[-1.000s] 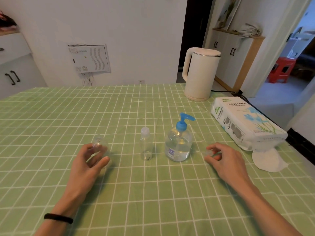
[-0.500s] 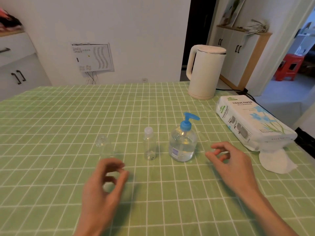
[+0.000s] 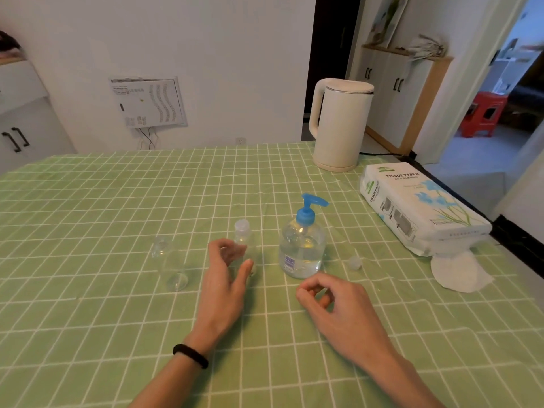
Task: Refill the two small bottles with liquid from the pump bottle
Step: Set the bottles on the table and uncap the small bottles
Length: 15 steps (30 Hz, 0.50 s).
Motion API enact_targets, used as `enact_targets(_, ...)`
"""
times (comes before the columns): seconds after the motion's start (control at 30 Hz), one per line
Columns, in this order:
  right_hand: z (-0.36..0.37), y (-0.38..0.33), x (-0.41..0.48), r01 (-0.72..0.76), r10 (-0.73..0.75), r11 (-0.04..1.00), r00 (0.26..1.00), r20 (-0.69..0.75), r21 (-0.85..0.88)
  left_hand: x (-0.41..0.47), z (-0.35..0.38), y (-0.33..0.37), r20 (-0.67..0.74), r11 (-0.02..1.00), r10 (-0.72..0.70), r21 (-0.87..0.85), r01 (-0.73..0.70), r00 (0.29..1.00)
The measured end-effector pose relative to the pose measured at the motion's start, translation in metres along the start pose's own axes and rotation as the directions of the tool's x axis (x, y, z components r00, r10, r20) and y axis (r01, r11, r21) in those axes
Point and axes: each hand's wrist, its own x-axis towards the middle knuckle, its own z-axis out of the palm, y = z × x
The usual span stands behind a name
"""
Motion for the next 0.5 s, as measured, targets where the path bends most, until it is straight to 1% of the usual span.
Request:
enact_targets(0.13, 0.003, -0.004, 0.002, 0.003, -0.002, 0.998, 1.0, -0.01, 0.067, -0.01, -0.006, 0.005, 0.01, 0.995, 0.09, -0.048, -0.089, 0.996)
enact_targets(0.23, 0.007, -0.016, 0.002, 0.027, -0.032, 0.98, 0.999, 0.022, 0.199, -0.026, -0.016, 0.011, 0.101, 0.983, 0.182, -0.019, -0.181, 0.978)
enact_targets(0.3, 0.012, -0.025, 0.001, 0.053, -0.058, 0.965, 0.998, 0.012, 0.257, -0.038, -0.023, 0.011, 0.169, 0.974, 0.217, 0.032, -0.225, 0.961)
enact_targets(0.4, 0.02, -0.033, -0.003, 0.106, -0.095, 0.965, 0.994, -0.055, 0.242, -0.053, -0.036, 0.009, 0.203, 0.964, 0.229, 0.087, -0.251, 0.952)
enact_targets(0.5, 0.025, -0.033, -0.011, 0.113, -0.105, 0.961, 0.993, -0.045, 0.251, -0.064, -0.048, 0.007, 0.219, 0.968, 0.205, 0.102, -0.231, 0.954)
